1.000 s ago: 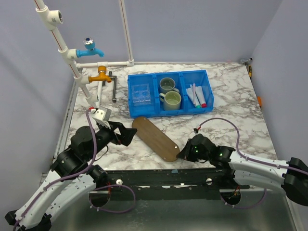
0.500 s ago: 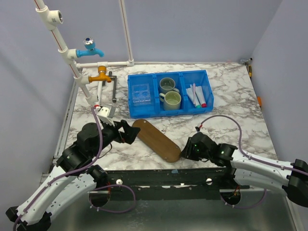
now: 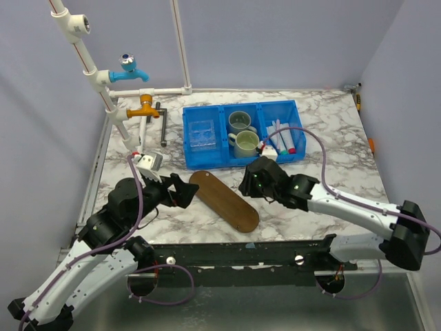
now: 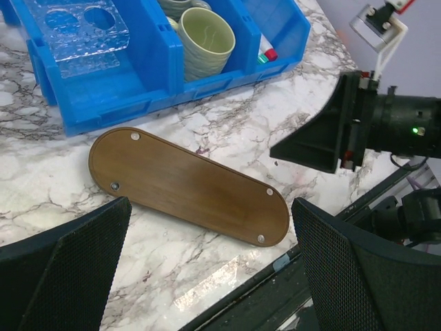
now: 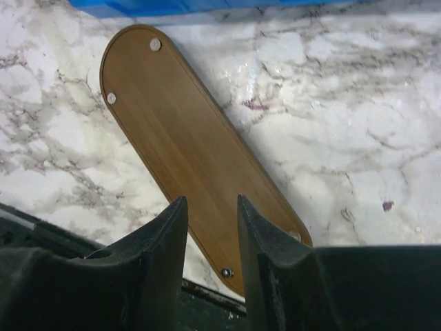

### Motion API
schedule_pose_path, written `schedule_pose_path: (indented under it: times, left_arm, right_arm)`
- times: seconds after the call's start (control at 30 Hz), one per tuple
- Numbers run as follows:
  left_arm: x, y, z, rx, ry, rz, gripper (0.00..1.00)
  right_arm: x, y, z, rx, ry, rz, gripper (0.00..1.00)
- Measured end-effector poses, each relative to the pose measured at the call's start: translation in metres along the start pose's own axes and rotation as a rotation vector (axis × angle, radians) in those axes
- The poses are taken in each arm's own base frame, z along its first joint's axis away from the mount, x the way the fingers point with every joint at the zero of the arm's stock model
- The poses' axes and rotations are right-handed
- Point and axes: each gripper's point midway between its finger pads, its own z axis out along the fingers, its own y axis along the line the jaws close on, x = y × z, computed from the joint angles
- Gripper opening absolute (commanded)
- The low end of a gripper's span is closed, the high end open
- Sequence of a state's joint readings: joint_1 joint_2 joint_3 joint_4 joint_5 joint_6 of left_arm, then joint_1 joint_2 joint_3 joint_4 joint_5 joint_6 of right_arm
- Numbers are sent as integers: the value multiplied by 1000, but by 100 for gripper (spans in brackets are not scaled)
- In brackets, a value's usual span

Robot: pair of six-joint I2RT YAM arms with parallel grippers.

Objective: Prepare toiletry sets of a toothbrush and toothpaste on the tray

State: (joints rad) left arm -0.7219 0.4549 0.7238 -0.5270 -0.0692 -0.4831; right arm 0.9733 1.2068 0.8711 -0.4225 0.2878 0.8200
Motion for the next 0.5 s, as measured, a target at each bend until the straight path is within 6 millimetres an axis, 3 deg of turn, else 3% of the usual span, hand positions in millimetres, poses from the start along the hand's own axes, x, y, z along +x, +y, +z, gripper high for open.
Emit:
schedule_pose_path:
  times: [0.3, 0.5]
  left_arm:
    - [-12, -3, -26, 11, -25, 22, 99]
    - [-13, -2, -36, 20, -44, 49, 99]
  right_arm:
    - [-13, 18, 61, 95, 3, -122, 35]
    - [-13, 21, 96, 155, 7, -172, 22]
